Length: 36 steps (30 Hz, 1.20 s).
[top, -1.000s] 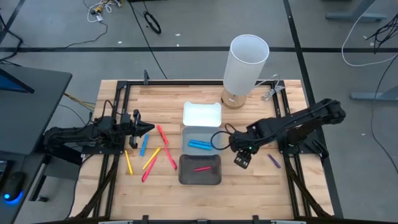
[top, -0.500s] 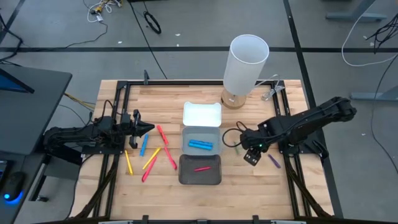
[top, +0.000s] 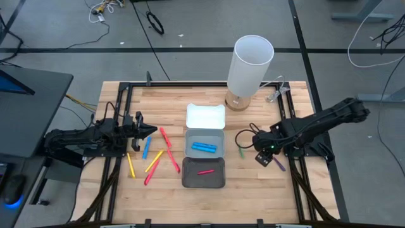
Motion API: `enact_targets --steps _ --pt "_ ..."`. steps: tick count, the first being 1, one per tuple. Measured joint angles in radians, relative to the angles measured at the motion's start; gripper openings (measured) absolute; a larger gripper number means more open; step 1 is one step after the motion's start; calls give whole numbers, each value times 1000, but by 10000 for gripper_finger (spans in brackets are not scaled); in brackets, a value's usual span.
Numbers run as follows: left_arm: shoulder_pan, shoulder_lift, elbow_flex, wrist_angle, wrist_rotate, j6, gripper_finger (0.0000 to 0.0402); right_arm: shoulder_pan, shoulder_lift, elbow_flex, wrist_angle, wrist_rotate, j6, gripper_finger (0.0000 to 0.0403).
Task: Pick & Place Markers
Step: Put the violet pen into the black transparent bin
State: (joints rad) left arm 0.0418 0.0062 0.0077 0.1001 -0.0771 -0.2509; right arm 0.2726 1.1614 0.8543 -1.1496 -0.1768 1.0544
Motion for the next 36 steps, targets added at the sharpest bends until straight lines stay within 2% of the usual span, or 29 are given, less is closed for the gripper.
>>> enact_targets --steps 7,17,36 --pt "0 0 0 0 0 0 23 0 -65 -80 -3 -18 85 210" --pt "0 0 0 0 0 0 23 1 -130 -169 -2 -42 99 210" --pt "0 0 0 0 0 0 23 4 -122 -183 27 -42 108 210"
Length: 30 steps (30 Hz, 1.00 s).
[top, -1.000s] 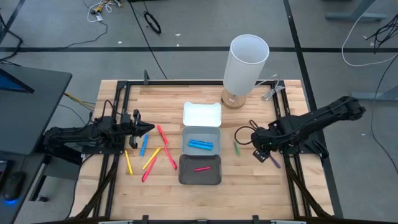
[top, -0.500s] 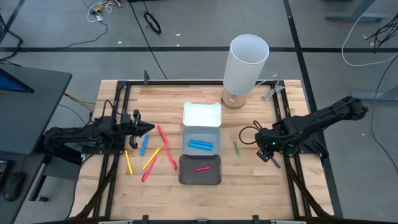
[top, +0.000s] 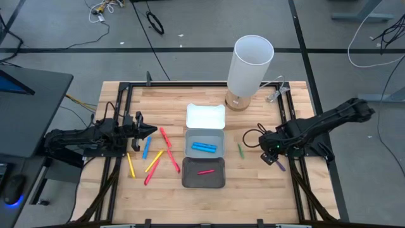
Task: Pick & Place Markers
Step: Put the violet pen into the black transparent bin
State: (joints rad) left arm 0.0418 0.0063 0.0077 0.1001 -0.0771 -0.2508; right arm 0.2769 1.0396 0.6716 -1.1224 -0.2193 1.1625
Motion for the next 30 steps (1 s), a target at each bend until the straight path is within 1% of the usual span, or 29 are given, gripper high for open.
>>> enact_targets --steps 10,17,21,30 --pt "0 0 0 0 0 0 23 55 111 0 1 1 4 210" --pt "0 0 0 0 0 0 23 59 185 -39 36 2 2 210" --pt "0 0 0 0 0 0 23 59 202 -53 62 19 8 210" --pt "0 0 0 0 0 0 23 59 212 -82 99 20 17 210"
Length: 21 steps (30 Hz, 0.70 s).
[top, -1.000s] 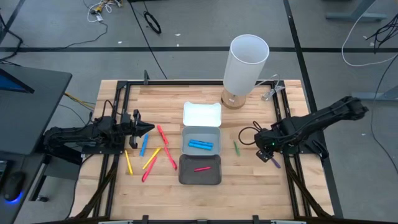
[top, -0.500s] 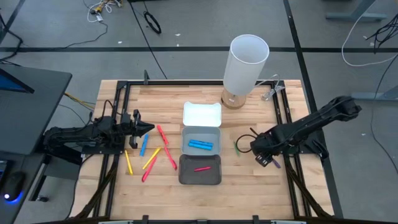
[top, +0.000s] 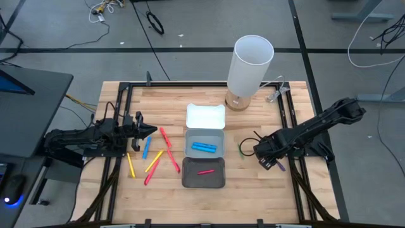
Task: Pick & Place Markers
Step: Put the violet pen into the black transparent bin
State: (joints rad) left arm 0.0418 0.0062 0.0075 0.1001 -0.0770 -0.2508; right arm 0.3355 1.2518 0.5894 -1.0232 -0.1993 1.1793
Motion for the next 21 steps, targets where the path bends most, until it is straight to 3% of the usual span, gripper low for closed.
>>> enact_targets --steps 21 --pt "0 0 0 0 0 0 23 -1 -3 -127 162 -90 28 208"
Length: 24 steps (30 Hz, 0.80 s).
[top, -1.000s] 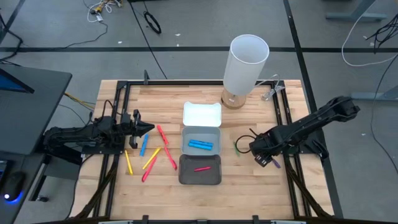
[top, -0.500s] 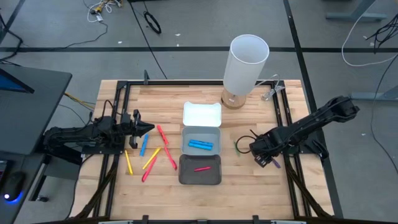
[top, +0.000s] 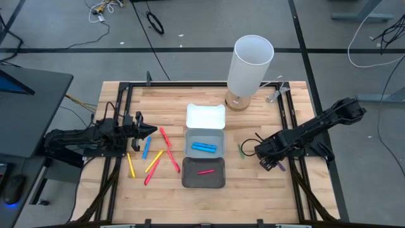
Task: Pick & Place Markers
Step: Put the violet pen into the black transparent bin
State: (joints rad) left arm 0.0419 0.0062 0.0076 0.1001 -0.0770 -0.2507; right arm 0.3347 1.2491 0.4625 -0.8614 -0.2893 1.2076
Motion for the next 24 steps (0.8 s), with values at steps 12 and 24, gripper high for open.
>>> enact_targets --steps 12,24 --pt "0 0 0 0 0 0 23 1 2 -3 0 -19 21 124" --pt "0 0 0 0 0 0 23 2 2 -3 2 -15 49 25"
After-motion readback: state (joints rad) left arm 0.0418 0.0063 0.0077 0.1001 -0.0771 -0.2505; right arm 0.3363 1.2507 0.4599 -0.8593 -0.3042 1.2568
